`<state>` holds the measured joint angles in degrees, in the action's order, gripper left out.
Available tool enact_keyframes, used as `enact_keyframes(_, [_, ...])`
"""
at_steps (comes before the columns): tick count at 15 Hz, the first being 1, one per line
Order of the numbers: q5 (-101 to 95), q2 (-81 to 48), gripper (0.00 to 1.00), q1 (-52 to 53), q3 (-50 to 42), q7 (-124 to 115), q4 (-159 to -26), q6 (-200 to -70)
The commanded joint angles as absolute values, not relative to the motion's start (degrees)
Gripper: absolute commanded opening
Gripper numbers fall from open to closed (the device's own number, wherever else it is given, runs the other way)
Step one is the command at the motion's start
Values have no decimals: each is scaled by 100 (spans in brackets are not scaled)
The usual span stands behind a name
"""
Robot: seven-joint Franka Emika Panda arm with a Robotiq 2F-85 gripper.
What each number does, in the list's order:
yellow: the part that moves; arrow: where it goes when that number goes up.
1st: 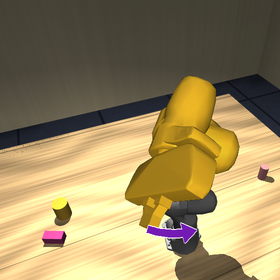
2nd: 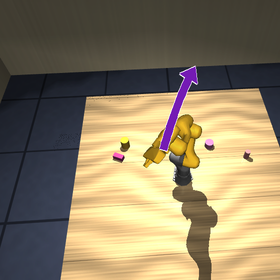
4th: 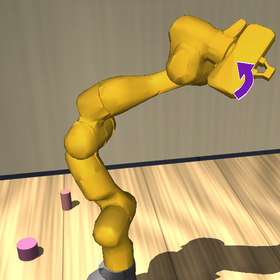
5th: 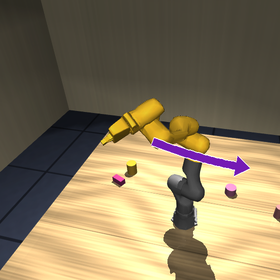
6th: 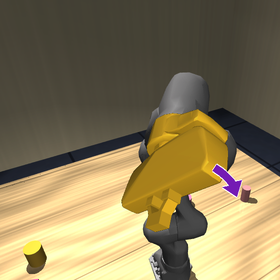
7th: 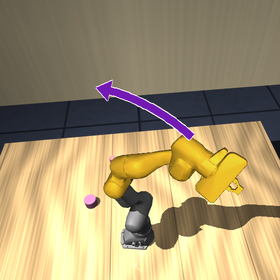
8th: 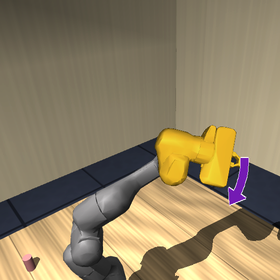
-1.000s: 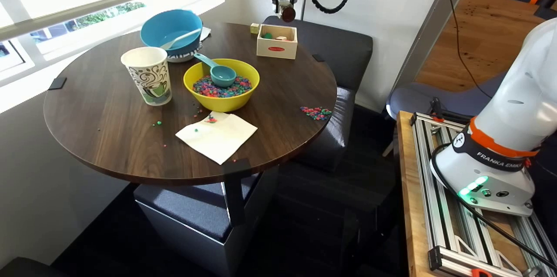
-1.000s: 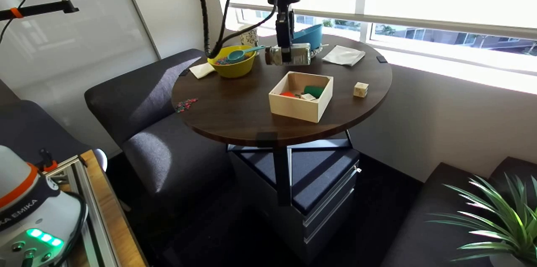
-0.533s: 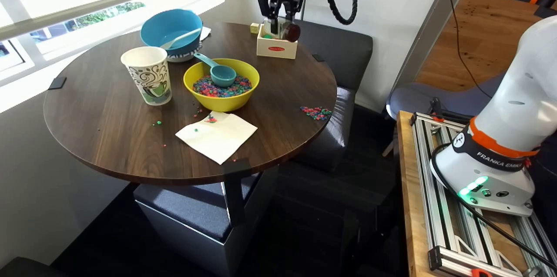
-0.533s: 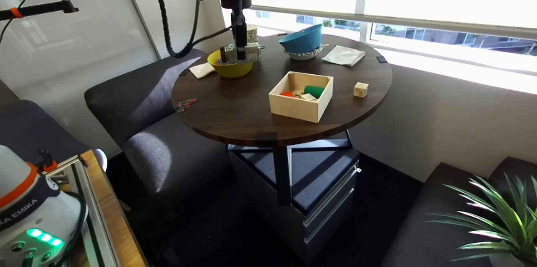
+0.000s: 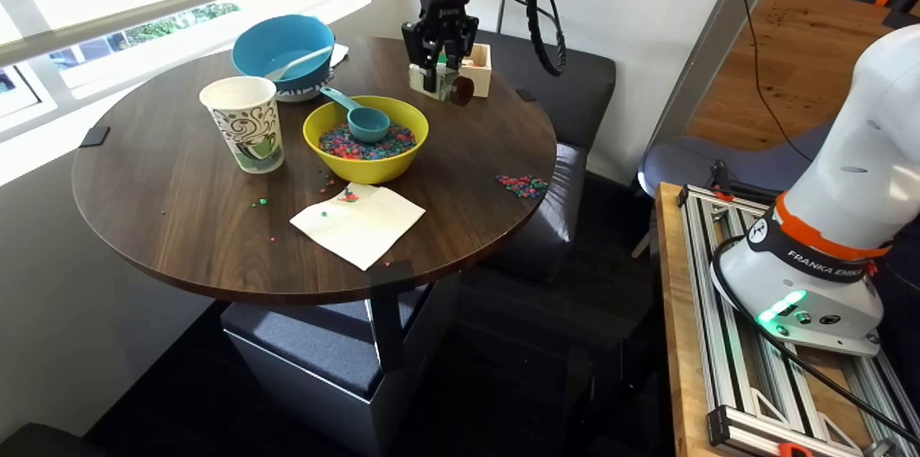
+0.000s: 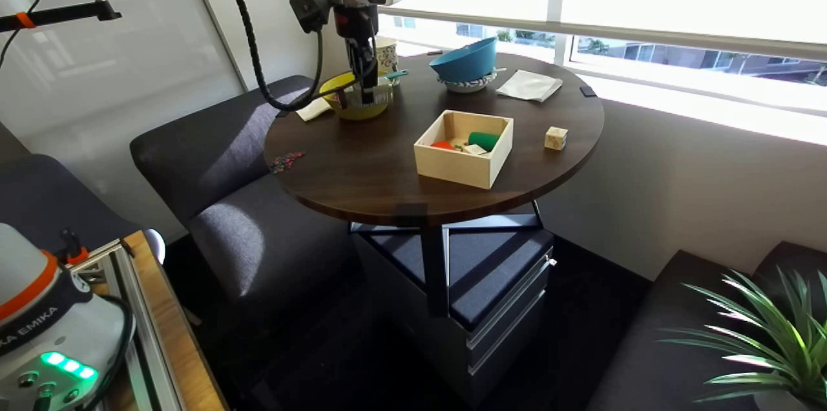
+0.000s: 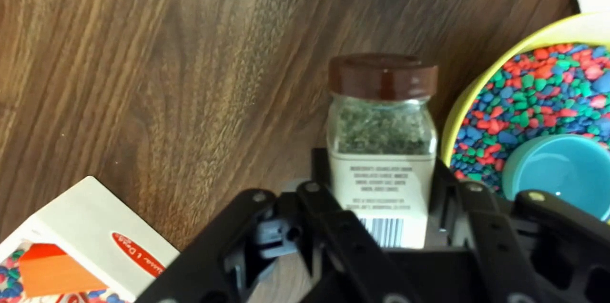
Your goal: Take the jar out of the box and put it on the table
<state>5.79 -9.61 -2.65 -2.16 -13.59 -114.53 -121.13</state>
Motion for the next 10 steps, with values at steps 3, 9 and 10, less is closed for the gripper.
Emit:
enact_keyframes(3, [489, -1248, 23, -367, -438, -1436, -11694, -12858])
enact_keyframes(9, [80, -1628, 23, -269, -586, -1888, -11577, -12954])
enact_keyframes(10, [60, -1650, 23, -261, -587, -1945, -11555, -12908])
